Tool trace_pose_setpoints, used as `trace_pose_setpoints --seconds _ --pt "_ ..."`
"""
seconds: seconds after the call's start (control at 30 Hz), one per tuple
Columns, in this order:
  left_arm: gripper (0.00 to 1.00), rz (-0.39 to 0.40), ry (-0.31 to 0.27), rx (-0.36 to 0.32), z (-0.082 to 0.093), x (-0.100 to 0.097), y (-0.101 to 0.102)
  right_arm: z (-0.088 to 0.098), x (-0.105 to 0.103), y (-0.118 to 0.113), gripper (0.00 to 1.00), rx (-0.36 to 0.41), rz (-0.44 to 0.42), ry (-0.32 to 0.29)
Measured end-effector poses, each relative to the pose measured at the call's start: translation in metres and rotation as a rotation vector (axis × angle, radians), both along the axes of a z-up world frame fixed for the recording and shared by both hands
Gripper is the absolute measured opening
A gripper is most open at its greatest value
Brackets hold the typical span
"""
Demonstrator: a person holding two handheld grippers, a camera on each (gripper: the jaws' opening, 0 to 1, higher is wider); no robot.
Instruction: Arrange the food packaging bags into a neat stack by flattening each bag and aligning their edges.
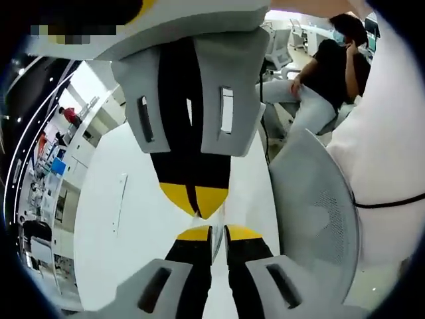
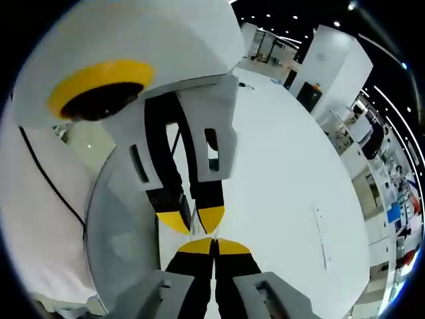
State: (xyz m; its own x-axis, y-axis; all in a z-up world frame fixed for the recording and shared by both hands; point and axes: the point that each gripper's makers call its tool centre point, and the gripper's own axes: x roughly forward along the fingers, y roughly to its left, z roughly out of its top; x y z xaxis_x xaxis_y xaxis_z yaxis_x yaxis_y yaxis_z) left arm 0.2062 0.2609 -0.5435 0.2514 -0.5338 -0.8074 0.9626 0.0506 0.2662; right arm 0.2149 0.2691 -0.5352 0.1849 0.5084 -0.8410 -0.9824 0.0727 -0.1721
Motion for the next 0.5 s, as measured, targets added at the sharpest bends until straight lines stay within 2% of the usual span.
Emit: trace_pose_setpoints --seconds 0.2,0.5 --pt "0.01 -0.004 0.004 0.022 -0.004 0.002 0.001 0.000 0.001 0.002 0.00 0.002 -0.008 0.002" --pt "0.00 -0.006 0.059 0.025 -0.011 -0.006 0.000 -0.007 0.004 0.003 0.00 0.009 -0.027 0.009"
